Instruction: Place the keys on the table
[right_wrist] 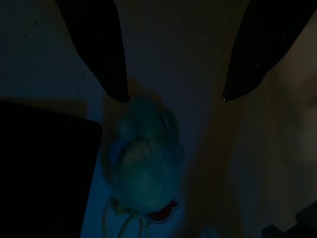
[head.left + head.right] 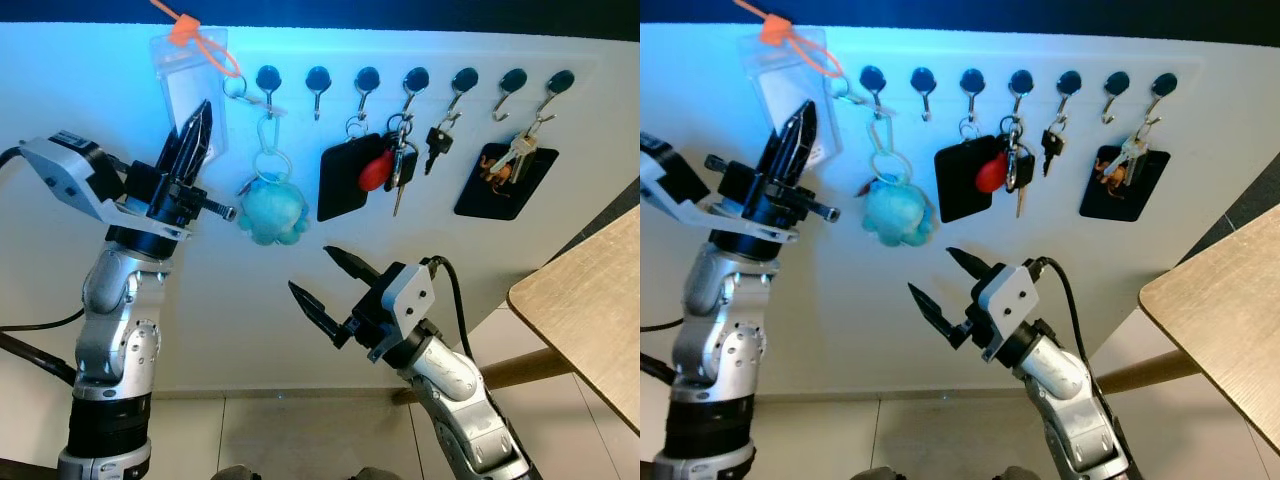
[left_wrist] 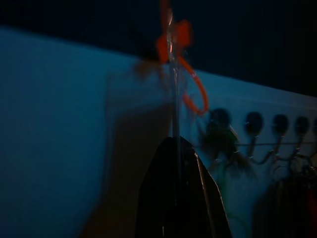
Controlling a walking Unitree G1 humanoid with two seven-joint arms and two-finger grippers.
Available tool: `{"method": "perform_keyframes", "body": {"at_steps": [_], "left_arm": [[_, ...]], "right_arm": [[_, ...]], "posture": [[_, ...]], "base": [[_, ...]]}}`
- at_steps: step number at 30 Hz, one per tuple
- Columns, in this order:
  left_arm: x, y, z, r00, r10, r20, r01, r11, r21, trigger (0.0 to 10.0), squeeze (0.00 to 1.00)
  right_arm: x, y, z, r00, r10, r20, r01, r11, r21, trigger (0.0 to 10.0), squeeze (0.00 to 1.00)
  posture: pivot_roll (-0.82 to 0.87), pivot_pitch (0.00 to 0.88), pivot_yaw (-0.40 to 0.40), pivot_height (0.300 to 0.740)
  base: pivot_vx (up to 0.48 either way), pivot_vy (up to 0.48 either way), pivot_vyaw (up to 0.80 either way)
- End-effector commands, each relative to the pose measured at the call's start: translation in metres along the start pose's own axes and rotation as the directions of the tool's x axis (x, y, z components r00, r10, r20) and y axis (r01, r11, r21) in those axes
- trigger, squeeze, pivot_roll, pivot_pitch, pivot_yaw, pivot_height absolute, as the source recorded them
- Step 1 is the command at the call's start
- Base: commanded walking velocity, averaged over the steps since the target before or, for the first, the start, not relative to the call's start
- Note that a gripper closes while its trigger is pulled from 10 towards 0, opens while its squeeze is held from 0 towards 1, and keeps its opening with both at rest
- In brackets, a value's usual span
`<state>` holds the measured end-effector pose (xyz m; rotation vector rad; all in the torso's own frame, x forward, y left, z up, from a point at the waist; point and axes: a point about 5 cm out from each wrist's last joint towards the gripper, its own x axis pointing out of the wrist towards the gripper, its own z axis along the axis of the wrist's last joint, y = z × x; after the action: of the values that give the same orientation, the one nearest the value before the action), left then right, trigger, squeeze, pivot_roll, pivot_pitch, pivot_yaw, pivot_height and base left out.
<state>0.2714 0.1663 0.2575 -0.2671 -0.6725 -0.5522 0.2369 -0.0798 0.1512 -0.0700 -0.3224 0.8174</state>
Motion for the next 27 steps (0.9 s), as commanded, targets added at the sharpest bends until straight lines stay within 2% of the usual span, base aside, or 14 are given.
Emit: {"method": "perform_keyframes", "body": {"at_steps": [1, 5, 6, 7, 8, 15, 16, 21, 27], "left_arm": [[-0.002, -0.004, -0.001, 0.999, -0.045, -0.025, 0.042, 0.995, -0.09, 0.0, 0.0], [-0.001, -0.012, 0.0, 0.996, -0.09, -0.018, 0.084, 0.973, -0.215, 0.0, 0.0], [-0.001, -0.012, 0.0, 0.996, -0.09, -0.018, 0.084, 0.973, -0.215, 0.0, 0.0], [-0.002, -0.016, 0.003, 0.994, -0.111, 0.002, 0.105, 0.938, -0.33, 0.0, 0.0], [-0.002, -0.017, 0.004, 0.993, -0.118, 0.012, 0.114, 0.919, -0.379, 0.0, 0.0], [-0.001, -0.02, 0.007, 0.989, -0.144, 0.022, 0.141, 0.907, -0.396, 0.0, 0.0], [0.0, -0.024, 0.01, 0.981, -0.192, 0.029, 0.188, 0.895, -0.405, 0.0, 0.0], [0.005, -0.032, 0.017, 0.964, -0.261, 0.057, 0.262, 0.878, -0.401, 0.0, 0.0], [0.019, -0.046, 0.046, 0.915, -0.358, 0.184, 0.403, 0.802, -0.441, 0.0, 0.0]], "right_arm": [[-0.002, 0.001, 0.002, 1.0, 0.007, 0.001, -0.007, 1.0, -0.003, 10.0, 0.0], [-0.002, 0.002, 0.002, 1.0, 0.008, 0.002, -0.008, 1.0, -0.003, 10.0, 0.0], [-0.002, 0.002, 0.002, 1.0, 0.008, 0.002, -0.008, 1.0, -0.003, 10.0, 0.0], [-0.002, 0.002, 0.002, 1.0, 0.009, 0.003, -0.009, 1.0, -0.003, 10.0, 0.0], [-0.002, 0.002, 0.002, 1.0, 0.01, 0.003, -0.01, 1.0, -0.003, 10.0, 0.0], [-0.002, 0.002, 0.002, 1.0, 0.009, 0.003, -0.009, 1.0, -0.003, 10.0, 0.0], [-0.002, 0.002, 0.003, 1.0, 0.009, 0.006, -0.009, 1.0, -0.005, 10.0, 0.0], [-0.002, 0.002, 0.004, 1.0, 0.01, 0.01, -0.01, 1.0, -0.006, 10.0, 0.0], [-0.001, 0.002, 0.005, 1.0, 0.012, 0.013, -0.011, 1.0, -0.009, 10.0, 0.0]], "posture": [[0.03, 0.099, -0.017, 0.74], [0.03, 0.101, -0.017, 0.74], [0.03, 0.101, -0.017, 0.74], [0.03, 0.1, -0.015, 0.74], [0.03, 0.1, -0.015, 0.74], [0.03, 0.1, -0.015, 0.74], [0.02, 0.104, -0.014, 0.74], [0.02, 0.103, -0.013, 0.74], [0.03, 0.102, -0.013, 0.74]], "base": [[0.0, 0.0, 0.0], [0.0, 0.0, 0.0], [0.0, 0.0, 0.0], [0.0, 0.0, 0.0], [0.0, 0.0, 0.0], [0.0, 0.0, 0.0], [0.0, 0.0, 0.0], [0.0, 0.0, 0.0], [0.0, 0.0, 0.0]]}}
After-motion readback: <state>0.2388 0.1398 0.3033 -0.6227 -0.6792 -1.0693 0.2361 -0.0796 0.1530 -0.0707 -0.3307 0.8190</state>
